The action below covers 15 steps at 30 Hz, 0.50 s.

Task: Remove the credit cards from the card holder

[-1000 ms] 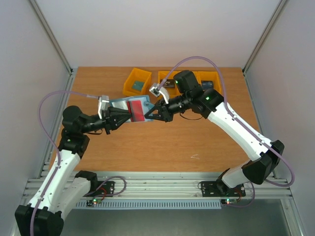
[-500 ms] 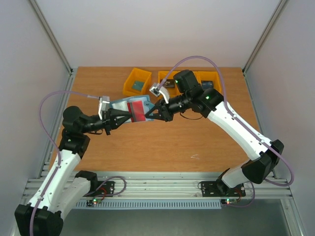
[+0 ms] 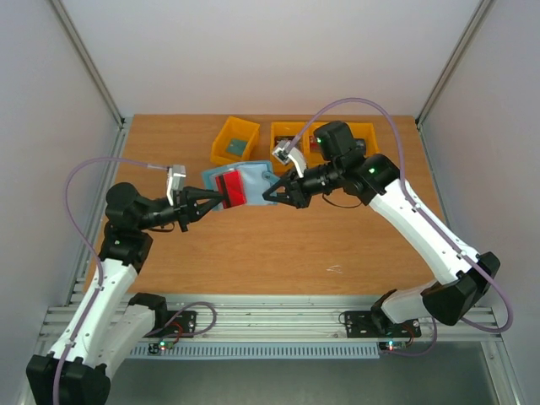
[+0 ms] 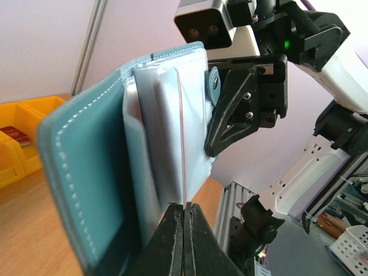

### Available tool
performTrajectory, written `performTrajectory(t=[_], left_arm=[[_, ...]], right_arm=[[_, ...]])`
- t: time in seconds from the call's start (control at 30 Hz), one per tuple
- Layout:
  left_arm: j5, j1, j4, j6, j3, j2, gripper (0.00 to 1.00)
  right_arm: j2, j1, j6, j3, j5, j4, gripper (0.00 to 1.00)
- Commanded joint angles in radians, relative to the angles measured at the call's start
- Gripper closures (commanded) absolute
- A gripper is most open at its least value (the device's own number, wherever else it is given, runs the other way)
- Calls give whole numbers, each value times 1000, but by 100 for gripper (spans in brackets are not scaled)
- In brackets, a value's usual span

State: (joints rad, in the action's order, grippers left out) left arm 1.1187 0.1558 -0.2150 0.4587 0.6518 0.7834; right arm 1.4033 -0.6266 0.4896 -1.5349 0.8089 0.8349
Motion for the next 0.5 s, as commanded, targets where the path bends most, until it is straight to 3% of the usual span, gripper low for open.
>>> performTrajectory(t=[0.0, 0.23, 0.47], left_arm=[[-39, -14, 88, -63, 9, -23, 100], [-282, -33, 443, -391, 97, -39, 100], [-503, -10, 635, -896, 117, -61, 100]], right_arm=[[-22, 48, -14, 32, -61, 36, 99], [69, 141, -125, 112, -33, 63, 99], [270, 120, -287, 192, 20, -17, 99]])
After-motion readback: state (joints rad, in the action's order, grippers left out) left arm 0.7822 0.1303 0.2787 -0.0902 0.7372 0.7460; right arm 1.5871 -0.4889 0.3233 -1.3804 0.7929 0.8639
